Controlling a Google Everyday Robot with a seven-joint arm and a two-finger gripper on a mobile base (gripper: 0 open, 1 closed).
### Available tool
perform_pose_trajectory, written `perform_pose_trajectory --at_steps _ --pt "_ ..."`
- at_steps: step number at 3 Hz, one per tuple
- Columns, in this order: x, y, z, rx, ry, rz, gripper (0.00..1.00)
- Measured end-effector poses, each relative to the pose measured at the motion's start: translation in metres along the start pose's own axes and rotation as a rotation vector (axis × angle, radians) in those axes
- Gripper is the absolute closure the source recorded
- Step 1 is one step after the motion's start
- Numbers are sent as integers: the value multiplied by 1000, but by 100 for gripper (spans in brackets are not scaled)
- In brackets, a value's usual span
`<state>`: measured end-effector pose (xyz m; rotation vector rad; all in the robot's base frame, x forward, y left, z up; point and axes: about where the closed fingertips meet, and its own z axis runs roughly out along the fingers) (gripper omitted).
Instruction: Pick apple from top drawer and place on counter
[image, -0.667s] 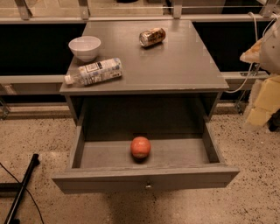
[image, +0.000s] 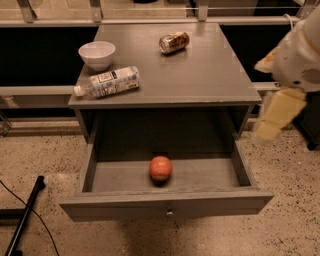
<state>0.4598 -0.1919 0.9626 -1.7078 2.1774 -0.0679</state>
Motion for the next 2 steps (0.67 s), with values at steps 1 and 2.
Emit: perform_pose_trajectory --at_steps 1,2 --pt "-36 -2 57 -17 -123 -34 0" --pt "-50 -15 59 40 -168 -40 0"
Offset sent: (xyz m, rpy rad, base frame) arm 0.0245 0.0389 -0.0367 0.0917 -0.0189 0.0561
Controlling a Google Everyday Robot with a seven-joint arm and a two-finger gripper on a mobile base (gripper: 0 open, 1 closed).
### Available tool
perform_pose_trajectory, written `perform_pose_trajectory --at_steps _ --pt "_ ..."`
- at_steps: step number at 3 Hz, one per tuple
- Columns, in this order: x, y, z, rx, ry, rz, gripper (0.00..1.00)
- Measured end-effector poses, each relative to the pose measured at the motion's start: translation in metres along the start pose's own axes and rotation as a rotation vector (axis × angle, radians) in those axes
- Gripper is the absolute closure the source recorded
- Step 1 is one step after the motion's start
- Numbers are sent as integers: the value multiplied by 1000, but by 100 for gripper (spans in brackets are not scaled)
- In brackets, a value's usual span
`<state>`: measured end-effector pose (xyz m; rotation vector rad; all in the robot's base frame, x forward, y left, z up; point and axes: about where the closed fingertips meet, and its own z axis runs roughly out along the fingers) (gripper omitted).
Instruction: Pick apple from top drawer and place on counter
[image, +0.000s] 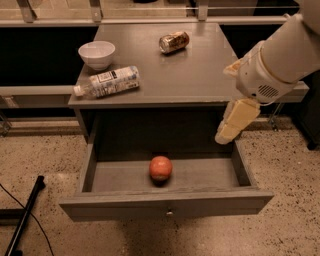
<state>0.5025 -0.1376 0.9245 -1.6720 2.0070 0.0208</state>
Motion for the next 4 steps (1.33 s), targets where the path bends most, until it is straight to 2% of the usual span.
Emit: perform_pose_trajectory --at_steps 1,2,3,4 --pt "-2 1 6 -18 -14 -9 0" --pt "-7 12 53 -76 -141 -30 0" --pt "-20 24 101 -66 -296 -51 0" --pt "-21 32 158 -39 -416 -13 3"
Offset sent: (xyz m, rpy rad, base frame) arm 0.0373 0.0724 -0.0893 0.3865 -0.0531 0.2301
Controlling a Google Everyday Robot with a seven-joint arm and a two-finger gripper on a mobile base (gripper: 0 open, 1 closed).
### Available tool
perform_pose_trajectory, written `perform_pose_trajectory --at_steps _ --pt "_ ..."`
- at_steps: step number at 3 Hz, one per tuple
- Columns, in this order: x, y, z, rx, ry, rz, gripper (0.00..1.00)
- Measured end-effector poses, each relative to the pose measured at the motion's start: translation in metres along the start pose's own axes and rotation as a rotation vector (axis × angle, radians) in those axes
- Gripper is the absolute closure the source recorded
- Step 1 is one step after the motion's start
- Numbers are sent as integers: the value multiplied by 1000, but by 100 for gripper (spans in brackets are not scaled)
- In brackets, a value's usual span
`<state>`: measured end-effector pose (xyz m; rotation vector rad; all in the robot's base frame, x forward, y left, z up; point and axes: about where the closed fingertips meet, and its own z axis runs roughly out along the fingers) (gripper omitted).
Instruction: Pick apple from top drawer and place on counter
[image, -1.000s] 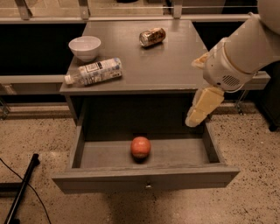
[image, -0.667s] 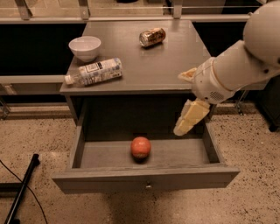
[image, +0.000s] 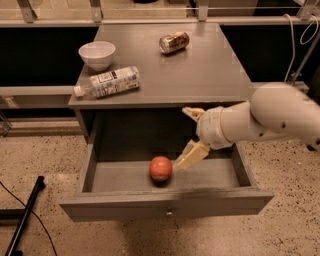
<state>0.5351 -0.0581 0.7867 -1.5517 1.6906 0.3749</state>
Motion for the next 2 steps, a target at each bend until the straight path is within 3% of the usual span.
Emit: perform_pose_trajectory --at_steps 1,2 --pt "19 4 28 -8 -61 53 6" --pt "30 18 61 -62 -127 99 10"
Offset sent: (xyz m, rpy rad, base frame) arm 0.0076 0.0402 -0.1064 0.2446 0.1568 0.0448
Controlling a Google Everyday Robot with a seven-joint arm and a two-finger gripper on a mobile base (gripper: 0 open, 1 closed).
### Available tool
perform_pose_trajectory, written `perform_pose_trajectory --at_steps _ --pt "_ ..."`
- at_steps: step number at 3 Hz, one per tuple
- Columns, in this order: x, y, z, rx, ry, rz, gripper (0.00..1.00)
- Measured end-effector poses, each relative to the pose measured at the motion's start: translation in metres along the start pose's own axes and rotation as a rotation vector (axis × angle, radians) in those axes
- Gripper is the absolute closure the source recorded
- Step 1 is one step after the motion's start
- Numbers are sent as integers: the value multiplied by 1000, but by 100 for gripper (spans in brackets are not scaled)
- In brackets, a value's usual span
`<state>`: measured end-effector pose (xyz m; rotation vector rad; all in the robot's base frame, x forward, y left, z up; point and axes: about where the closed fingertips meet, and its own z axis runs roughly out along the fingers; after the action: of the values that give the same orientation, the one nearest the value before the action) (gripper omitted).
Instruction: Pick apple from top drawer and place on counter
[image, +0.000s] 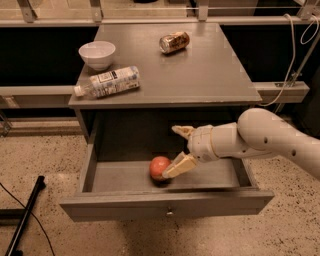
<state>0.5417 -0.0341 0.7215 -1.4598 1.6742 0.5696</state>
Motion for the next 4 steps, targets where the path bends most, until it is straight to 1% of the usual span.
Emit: perform_pose_trajectory --at_steps 1,2,3,4 --pt "10 11 26 -49 -9 6 12" --pt "19 20 49 -88 16 -4 15" --pt "27 22 64 -108 34 3 19" --pt "39 18 74 -110 40 37 25"
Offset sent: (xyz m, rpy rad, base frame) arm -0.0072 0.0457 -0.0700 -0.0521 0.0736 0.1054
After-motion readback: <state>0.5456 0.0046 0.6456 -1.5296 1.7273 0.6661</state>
